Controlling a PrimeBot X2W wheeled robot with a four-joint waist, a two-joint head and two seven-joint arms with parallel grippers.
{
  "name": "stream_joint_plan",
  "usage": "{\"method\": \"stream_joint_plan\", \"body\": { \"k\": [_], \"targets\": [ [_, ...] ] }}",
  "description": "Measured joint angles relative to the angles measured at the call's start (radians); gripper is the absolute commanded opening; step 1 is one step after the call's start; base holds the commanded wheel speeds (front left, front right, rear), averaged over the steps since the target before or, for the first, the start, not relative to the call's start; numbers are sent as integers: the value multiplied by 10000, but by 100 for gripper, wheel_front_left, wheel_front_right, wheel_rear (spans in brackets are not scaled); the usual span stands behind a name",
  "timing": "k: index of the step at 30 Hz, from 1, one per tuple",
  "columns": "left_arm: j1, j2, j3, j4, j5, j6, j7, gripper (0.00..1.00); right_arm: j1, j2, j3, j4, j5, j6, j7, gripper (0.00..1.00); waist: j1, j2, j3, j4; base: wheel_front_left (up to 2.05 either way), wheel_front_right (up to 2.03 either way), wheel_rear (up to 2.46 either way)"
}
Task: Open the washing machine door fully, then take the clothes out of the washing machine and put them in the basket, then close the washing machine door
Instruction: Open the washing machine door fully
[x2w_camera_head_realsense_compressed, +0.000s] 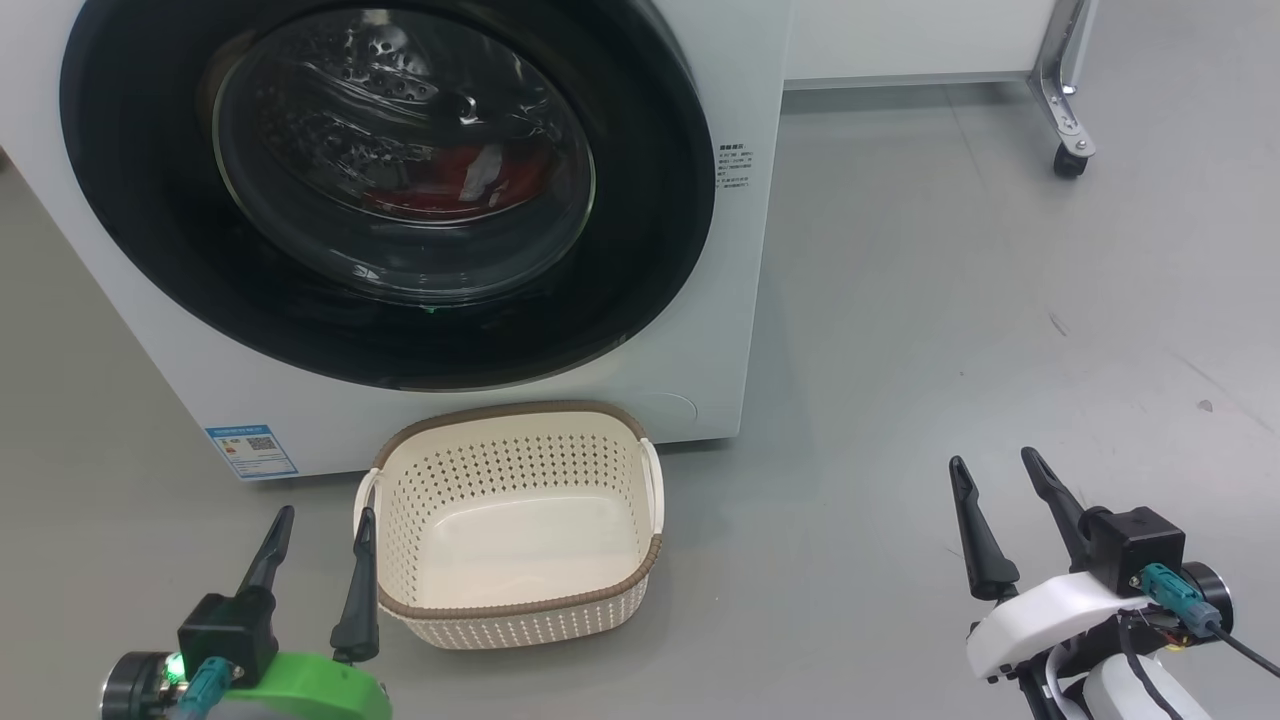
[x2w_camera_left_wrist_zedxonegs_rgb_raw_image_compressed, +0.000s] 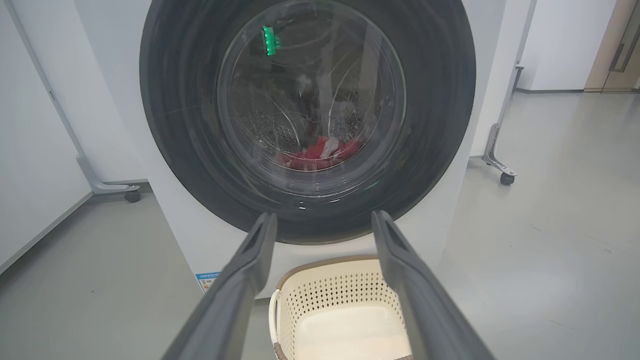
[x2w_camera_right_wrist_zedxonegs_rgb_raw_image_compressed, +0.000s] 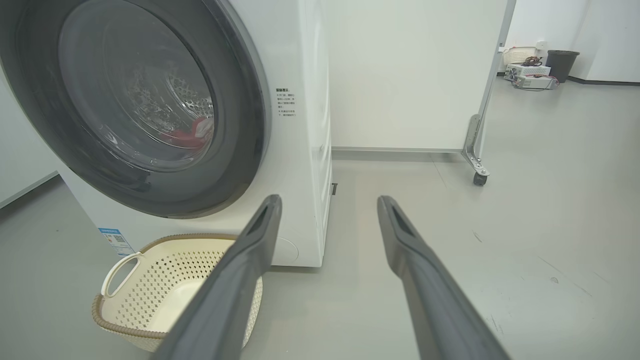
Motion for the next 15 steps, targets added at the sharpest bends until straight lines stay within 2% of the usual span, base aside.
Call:
{"method": "stream_joint_plan", "body": {
  "k": [3, 4, 5, 15],
  "targets": [
    [0, 0, 0, 19, 0, 0, 0, 100, 1, 0, 0, 4, -12, -4, 0, 100, 0, 0, 4, -10, 0, 0, 0],
    [0, -2, 2, 21, 2, 0, 0, 100, 2, 2, 2, 4, -13, -4, -2, 11, 0, 0, 6, -14, 0, 0, 0],
    [0, -2, 8, 23, 2, 0, 0, 100, 2, 2, 21, 4, -13, 0, -2, 0, 0, 0, 8, -18, 0, 0, 0],
    [0, -54, 10, 44, 2, 2, 0, 100, 5, 44, -58, 6, 25, 13, -2, 0, 0, 0, 40, -50, 0, 0, 0]
  ]
}}
